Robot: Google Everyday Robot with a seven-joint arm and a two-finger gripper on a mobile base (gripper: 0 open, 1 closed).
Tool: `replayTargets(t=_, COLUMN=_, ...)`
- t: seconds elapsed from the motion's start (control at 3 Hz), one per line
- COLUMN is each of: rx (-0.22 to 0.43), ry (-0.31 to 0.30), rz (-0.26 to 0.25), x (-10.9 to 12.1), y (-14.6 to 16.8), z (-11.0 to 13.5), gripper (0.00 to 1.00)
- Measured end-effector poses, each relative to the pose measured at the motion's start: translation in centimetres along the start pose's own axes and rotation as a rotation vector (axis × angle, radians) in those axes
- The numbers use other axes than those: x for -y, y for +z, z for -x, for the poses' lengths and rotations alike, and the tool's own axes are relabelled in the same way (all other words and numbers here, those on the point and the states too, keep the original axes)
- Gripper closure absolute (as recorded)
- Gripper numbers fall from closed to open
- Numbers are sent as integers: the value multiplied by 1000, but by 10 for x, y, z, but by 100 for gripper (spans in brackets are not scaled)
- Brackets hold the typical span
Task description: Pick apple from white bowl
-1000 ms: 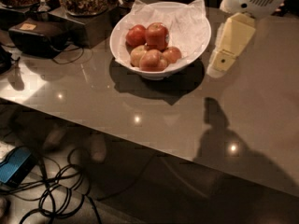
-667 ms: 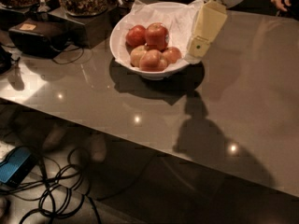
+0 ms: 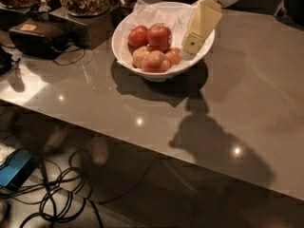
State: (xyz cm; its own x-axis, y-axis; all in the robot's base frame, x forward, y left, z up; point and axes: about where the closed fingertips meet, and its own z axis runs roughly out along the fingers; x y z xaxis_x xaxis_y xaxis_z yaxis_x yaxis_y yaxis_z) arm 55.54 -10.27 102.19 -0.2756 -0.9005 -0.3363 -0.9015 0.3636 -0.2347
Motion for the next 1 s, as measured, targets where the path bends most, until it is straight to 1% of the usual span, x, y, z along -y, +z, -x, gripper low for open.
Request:
replayTargets(t=0.33, rx=-9, ry=79, rz=-7, x=19, y=11, z=19, gripper=0)
replayTargets(t=0.67, rx=-23, ry=142, rz=-2, x=46, y=33, z=48, gripper=0)
replayTargets(t=1.0, rx=-4, ry=139, rz=-16, x=50, y=34, z=53, gripper=0)
